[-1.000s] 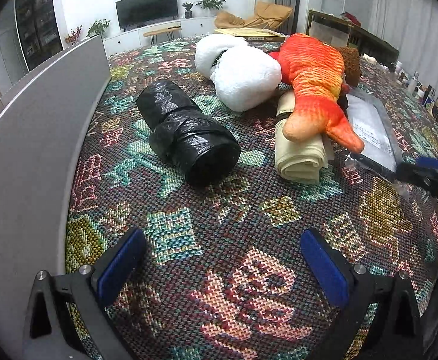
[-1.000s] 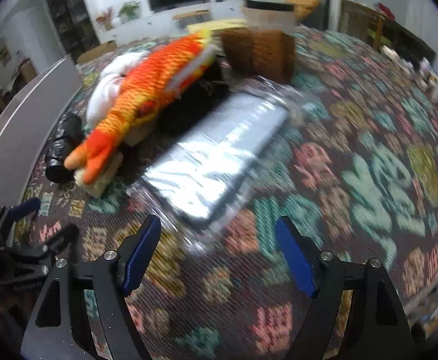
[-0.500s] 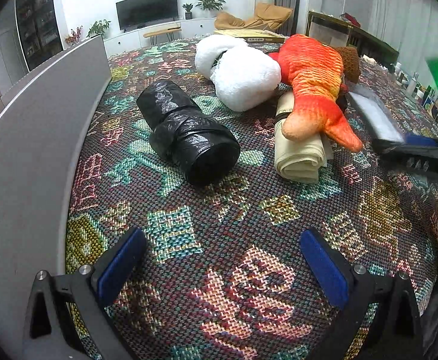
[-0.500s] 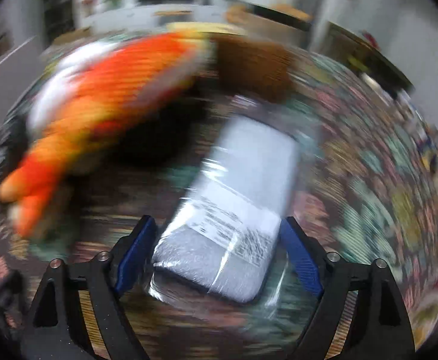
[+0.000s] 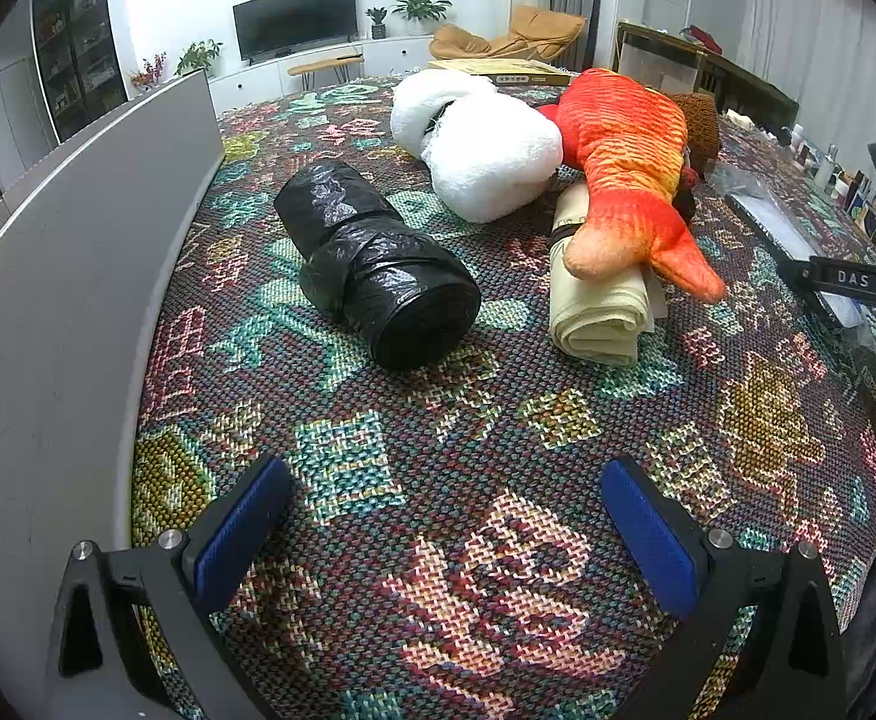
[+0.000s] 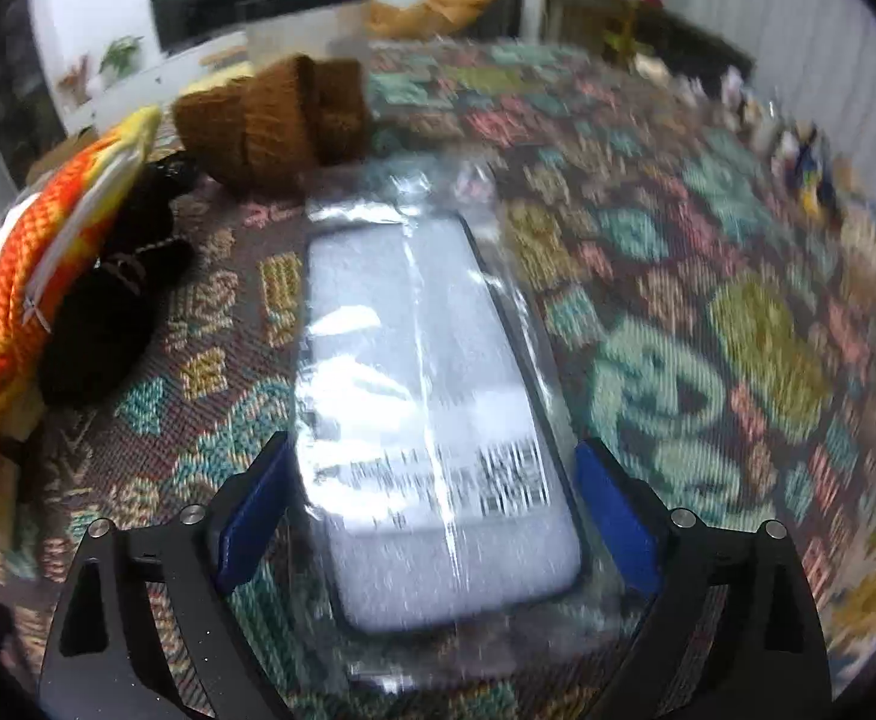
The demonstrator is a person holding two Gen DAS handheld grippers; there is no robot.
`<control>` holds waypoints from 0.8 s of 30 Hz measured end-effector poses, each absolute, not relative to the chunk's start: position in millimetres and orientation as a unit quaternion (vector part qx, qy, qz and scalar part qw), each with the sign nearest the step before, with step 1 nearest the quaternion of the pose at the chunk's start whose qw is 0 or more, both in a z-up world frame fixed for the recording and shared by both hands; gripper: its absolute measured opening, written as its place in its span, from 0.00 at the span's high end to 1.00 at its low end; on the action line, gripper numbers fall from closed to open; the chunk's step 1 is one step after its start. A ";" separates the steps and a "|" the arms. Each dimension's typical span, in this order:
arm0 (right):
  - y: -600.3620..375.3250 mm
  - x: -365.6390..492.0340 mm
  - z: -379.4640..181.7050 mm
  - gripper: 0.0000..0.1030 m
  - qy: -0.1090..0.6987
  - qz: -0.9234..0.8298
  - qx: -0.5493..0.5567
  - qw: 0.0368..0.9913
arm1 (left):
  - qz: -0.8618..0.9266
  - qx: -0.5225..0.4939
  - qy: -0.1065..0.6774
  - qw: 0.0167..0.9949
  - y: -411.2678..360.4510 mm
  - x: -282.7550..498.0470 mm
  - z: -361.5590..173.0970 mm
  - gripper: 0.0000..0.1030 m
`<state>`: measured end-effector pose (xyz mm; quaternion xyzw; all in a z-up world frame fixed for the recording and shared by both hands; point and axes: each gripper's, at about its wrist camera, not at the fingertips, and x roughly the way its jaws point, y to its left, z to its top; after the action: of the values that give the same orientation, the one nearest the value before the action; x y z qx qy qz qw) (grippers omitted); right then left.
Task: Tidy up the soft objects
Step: 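Grasp the clear bag with the foam phone case using the right gripper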
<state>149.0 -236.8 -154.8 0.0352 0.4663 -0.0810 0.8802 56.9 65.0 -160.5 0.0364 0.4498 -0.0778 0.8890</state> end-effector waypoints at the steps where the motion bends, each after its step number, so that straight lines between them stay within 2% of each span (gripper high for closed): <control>1: -242.3 151.2 -156.1 0.05 0.465 -0.070 0.047 0.881 | -0.078 0.036 0.450 0.889 65.0 56.8 -160.5 0.00; 4: -251.2 160.9 -158.1 0.03 0.464 -0.041 0.040 0.884 | -0.078 0.036 0.450 0.889 64.8 57.0 -160.7 0.00; 17: -249.7 159.9 -158.7 0.03 0.454 -0.033 0.035 0.890 | -0.080 0.035 0.455 0.886 65.5 51.6 -160.0 0.00; 24: -249.4 158.8 -158.2 0.03 0.454 -0.033 0.035 0.890 | -0.122 -0.100 0.460 0.874 78.8 52.6 -130.6 0.00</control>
<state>158.8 -249.4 -158.2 0.0355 0.4537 -0.0334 0.8898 52.6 78.8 -130.6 -0.1001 0.4603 -0.1218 0.8737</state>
